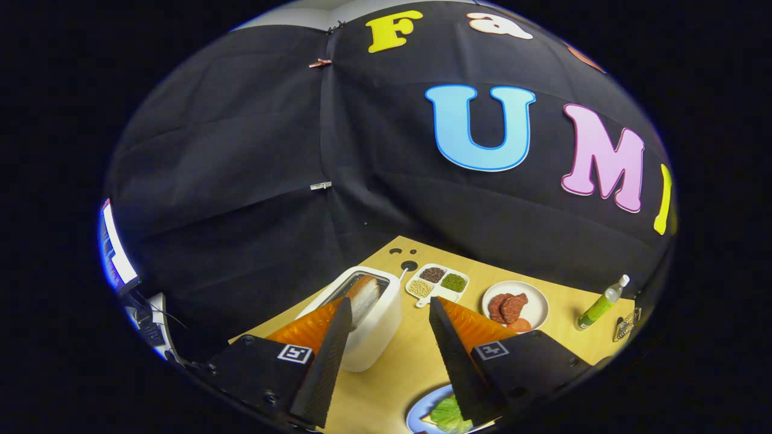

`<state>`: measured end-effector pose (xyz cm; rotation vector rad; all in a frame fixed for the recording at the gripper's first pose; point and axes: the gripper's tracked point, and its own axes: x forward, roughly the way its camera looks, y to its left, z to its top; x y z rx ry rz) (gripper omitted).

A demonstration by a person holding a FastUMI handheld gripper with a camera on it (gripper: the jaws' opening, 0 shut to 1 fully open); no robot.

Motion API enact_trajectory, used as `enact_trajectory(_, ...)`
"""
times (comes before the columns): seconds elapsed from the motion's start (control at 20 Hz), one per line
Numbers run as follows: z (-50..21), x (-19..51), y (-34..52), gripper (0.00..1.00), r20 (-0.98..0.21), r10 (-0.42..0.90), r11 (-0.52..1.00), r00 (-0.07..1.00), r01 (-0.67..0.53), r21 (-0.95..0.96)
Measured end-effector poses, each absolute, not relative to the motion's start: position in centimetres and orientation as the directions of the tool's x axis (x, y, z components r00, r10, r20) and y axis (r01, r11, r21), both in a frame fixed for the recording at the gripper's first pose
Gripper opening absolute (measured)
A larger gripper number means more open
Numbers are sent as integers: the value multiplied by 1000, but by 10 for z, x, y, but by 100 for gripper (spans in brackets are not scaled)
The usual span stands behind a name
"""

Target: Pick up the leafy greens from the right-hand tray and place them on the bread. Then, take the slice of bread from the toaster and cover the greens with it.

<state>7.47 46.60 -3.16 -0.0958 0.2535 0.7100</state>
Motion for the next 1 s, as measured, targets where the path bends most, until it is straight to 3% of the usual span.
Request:
enact_trajectory(0.65,-114,130,568,81,-421,564,790,711,-612,24)
enact_trajectory(0.9,-134,148,572,69,-473,496,831,728,-555,17)
enact_trajectory(1.0,-142,150,569,53,-496,473,841,728,-540,10)
